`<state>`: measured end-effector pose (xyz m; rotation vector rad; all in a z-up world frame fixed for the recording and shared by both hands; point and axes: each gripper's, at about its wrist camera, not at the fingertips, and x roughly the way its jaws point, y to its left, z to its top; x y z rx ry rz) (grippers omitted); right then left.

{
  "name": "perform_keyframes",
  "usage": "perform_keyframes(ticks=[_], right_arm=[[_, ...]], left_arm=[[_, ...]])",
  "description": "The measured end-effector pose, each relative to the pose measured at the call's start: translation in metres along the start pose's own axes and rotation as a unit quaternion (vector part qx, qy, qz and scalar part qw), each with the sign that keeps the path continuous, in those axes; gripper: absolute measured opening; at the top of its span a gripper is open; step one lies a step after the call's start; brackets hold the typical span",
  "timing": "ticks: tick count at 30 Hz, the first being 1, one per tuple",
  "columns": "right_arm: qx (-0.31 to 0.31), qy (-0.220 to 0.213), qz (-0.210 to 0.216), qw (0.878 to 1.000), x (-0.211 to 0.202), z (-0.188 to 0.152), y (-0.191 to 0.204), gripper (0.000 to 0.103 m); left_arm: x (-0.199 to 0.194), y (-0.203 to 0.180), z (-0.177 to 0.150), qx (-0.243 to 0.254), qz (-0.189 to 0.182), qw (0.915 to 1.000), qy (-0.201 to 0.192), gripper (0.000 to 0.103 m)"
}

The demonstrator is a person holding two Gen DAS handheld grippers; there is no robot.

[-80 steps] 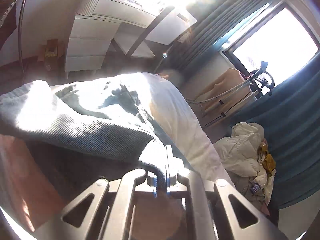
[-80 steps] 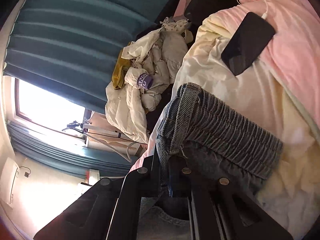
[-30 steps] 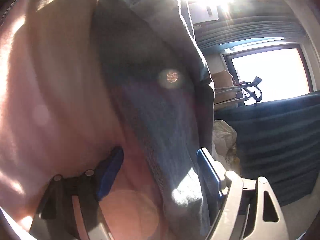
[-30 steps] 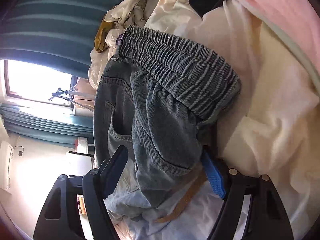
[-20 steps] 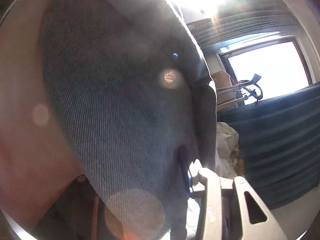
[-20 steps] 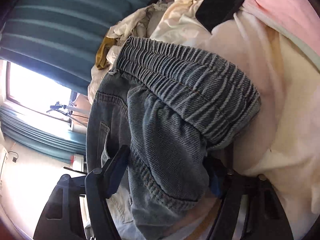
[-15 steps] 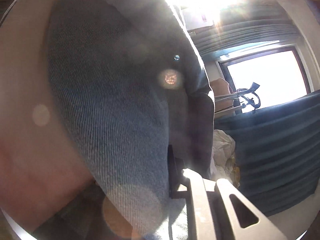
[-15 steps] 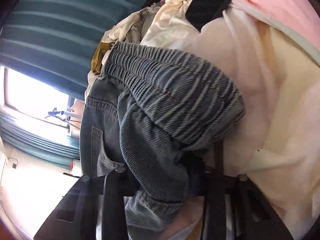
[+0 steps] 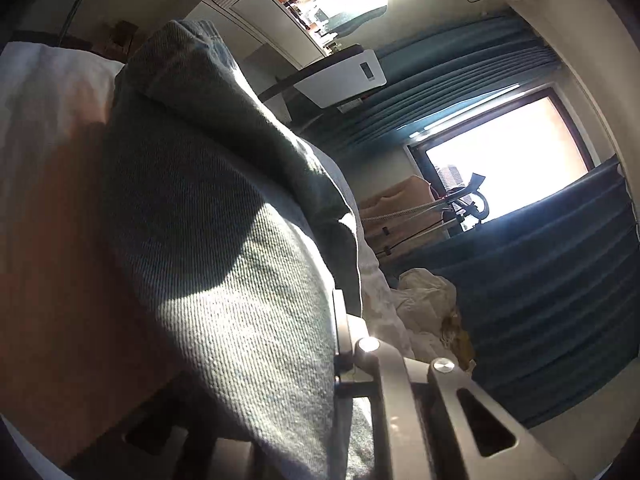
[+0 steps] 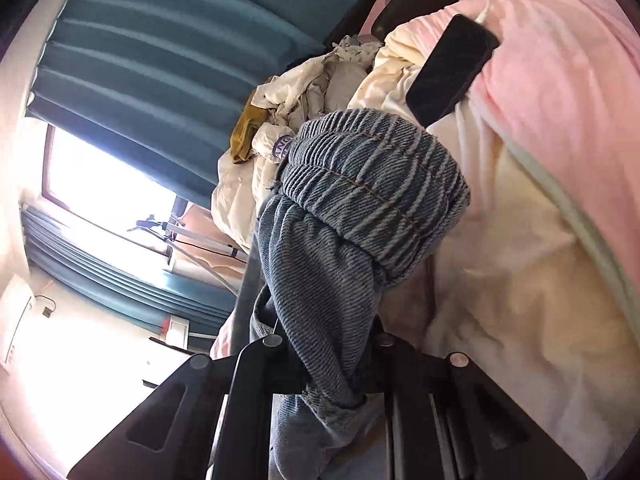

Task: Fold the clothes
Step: 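Lay the waistband onto the legs with the right tool while the left tool holds the hems, then open both tools and release the folded denim pants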

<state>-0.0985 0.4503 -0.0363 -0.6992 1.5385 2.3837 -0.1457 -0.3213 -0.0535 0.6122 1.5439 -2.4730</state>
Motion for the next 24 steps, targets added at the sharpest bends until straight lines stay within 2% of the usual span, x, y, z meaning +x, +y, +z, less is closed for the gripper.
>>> perform_keyframes(ticks=[4,8,12,16,21,23,24], right_arm=[[0.017,-0.001,0.000,1.000,-0.039,-0.005,-0.014,0.012],[0.006,0.002,-0.030,1.000,-0.072,-0.010,-0.026,0.012],[-0.005,0.034,-0.093,0.995,-0.063,-0.012,-0.039,0.013],[0.024,0.060,-0.122,0.990,-0.047,-0.012,-0.056,0.016],[0.031,0.060,-0.130,0.989,-0.054,-0.014,-0.059,0.031],[0.032,0.048,-0.132,0.990,-0.064,-0.014,-0.058,0.045],[0.030,0.039,-0.135,0.990,-0.070,-0.014,-0.058,0.048]], left_arm=[[-0.033,0.019,-0.016,-0.029,0.024,0.9991,0.017,0.006],[-0.059,0.040,-0.032,-0.027,0.095,0.9935,0.056,0.006],[-0.061,0.052,-0.038,-0.043,0.124,0.9883,0.077,0.007],[-0.071,0.057,-0.044,-0.047,0.134,0.9865,0.080,0.011],[-0.082,0.071,-0.051,-0.104,0.125,0.9824,0.092,0.018],[-0.089,0.065,-0.052,-0.088,0.130,0.9837,0.088,0.022],[-0.093,0.059,-0.053,-0.076,0.130,0.9851,0.083,0.025]])
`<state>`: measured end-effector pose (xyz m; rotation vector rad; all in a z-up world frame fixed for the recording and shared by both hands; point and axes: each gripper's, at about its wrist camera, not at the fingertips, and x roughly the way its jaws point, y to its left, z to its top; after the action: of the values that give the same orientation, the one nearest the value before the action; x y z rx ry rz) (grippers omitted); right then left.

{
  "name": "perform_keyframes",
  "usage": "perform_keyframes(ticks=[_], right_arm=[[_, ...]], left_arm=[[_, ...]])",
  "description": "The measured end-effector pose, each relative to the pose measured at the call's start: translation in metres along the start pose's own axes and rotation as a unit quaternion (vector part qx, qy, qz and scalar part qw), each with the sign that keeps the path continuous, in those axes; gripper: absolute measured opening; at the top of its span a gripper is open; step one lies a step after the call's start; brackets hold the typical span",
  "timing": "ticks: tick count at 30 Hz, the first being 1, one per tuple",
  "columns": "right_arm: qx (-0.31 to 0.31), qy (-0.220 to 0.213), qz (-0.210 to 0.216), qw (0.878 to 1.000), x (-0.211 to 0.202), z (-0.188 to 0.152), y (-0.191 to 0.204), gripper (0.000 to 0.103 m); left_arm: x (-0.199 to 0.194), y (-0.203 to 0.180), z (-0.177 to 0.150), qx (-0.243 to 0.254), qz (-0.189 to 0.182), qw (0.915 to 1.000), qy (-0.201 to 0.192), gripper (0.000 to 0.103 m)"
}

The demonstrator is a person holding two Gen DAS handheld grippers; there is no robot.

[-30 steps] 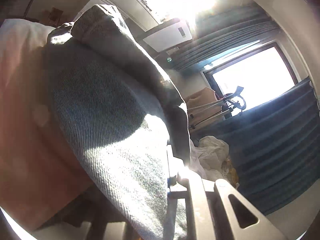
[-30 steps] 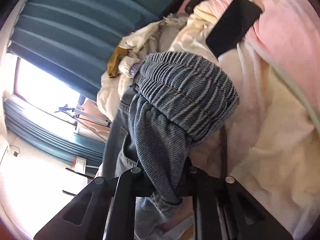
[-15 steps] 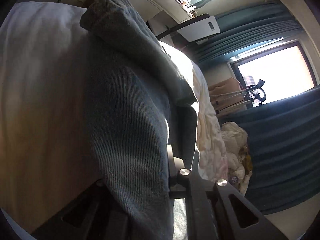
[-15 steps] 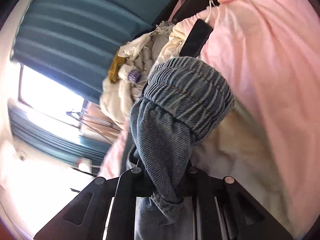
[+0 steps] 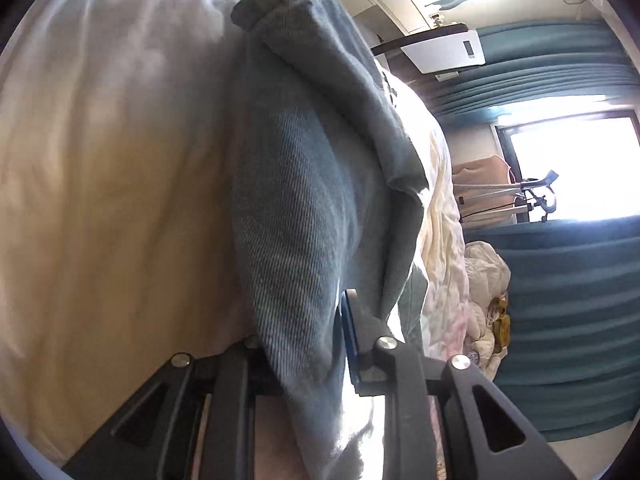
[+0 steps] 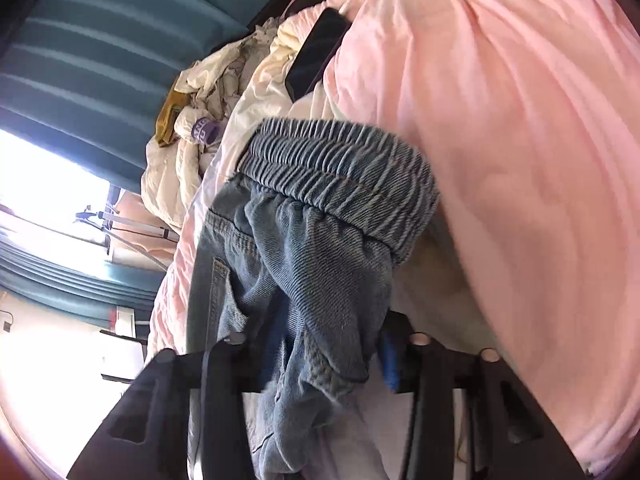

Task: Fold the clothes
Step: 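Open both tools and release the folded denim pants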

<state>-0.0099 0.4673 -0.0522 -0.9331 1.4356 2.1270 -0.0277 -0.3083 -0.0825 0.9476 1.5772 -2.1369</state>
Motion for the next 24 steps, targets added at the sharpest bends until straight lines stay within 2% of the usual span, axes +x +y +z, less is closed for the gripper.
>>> perform_keyframes(ticks=[1,2,3,6,8,11,15,20,24], right_arm=[[-0.003,-0.011,-0.005,1.000,-0.006,0.000,-0.001,0.055],[-0.012,-0.029,-0.018,0.999,-0.015,0.000,0.002,0.056],[-0.021,-0.045,-0.026,0.998,-0.023,-0.001,0.004,0.056],[-0.035,-0.099,-0.040,0.994,-0.045,-0.003,0.008,0.057],[-0.039,-0.121,-0.030,0.991,-0.055,-0.005,0.011,0.058],[-0.073,-0.127,-0.007,0.989,-0.057,-0.011,0.025,0.058],[-0.130,-0.097,0.041,0.986,-0.046,-0.028,0.051,0.058],[-0.173,-0.030,0.082,0.981,-0.018,-0.051,0.074,0.058],[-0.184,0.031,0.120,0.975,0.007,-0.064,0.087,0.058]], left_arm=[[-0.005,-0.004,-0.003,0.009,0.001,0.9999,-0.007,0.027],[-0.011,-0.008,-0.007,0.016,0.001,0.9998,-0.014,0.034],[-0.016,-0.011,-0.010,0.022,0.000,0.9995,-0.021,0.048],[-0.029,-0.020,-0.021,0.039,-0.010,0.9985,-0.038,0.067],[-0.031,-0.026,-0.027,0.052,-0.009,0.9978,-0.039,0.070],[-0.032,-0.038,-0.038,0.080,0.004,0.9959,-0.041,0.070],[-0.042,-0.043,-0.051,0.110,0.006,0.9926,-0.052,0.070],[-0.046,-0.041,-0.071,0.120,0.003,0.9922,-0.032,0.070],[-0.035,-0.057,-0.088,0.160,-0.017,0.9870,-0.003,0.070]])
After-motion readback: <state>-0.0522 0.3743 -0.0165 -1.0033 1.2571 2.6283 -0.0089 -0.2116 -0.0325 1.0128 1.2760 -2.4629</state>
